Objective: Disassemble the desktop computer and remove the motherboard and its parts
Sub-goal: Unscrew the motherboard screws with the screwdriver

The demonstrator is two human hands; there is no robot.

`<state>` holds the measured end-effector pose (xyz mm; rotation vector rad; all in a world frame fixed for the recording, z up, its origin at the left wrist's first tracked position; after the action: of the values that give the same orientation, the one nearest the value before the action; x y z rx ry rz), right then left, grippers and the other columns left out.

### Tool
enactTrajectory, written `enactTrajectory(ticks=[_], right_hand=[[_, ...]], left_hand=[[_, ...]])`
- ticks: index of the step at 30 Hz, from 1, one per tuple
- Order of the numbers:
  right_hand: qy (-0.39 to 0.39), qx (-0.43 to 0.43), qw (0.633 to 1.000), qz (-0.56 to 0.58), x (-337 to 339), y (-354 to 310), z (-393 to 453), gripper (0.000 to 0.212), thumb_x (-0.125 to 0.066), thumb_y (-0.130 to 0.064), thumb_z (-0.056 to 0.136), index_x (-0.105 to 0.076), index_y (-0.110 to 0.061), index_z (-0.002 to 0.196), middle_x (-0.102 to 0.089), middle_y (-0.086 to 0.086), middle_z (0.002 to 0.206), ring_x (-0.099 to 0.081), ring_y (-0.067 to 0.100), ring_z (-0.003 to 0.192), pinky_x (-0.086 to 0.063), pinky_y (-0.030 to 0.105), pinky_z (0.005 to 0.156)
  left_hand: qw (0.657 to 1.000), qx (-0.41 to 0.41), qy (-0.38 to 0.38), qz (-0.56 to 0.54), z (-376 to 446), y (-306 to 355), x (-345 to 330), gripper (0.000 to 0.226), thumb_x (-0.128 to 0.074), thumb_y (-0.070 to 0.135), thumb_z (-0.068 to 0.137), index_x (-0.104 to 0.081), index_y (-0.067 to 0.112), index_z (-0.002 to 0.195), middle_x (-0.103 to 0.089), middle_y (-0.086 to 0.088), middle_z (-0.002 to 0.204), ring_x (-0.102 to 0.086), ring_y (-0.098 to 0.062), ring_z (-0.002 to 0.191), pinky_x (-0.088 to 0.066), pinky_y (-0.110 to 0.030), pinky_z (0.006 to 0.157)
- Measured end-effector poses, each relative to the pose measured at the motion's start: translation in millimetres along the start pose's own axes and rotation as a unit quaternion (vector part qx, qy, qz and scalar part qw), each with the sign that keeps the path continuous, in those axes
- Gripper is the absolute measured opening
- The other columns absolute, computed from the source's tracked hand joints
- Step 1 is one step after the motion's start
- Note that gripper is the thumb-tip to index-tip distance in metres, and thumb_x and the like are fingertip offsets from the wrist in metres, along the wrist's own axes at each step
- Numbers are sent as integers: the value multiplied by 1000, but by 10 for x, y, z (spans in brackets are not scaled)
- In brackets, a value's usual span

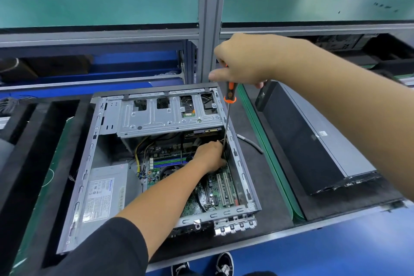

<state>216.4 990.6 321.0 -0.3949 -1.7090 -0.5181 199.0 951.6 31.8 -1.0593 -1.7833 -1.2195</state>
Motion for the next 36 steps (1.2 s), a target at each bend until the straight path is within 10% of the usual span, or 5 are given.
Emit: enactTrajectory(ticks=[8, 36], right_hand=[[9, 85, 993, 76, 85, -129, -49, 19, -70, -24, 83, -55, -19, 94, -61, -4, 85, -51, 4, 69, -37, 23, 55], [121, 56, 969, 209, 199, 4, -136, 21, -68, -27, 72, -51, -22, 82, -51, -12, 71, -47, 4, 60, -32, 22, 50]], left_hand=[[1000, 4, 27, -12, -20, 17, 23, 29, -68, 34, 81, -48, 13, 82, -64, -11, 95, -62, -31, 83, -38, -32, 61], [989, -75, 97, 79, -37, 140, -68, 28, -62, 28, 87, -63, 9, 107, -64, -13, 100, -62, -35, 85, -42, -33, 63]])
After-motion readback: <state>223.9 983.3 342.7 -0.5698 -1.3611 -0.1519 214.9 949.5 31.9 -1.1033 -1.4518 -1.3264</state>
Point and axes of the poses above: each hand's wrist, its own z-axis towards the middle knuckle, its own x-axis out of the back of the hand, y = z × x, the point moved 7 cm from there along z, towards the middle knuckle
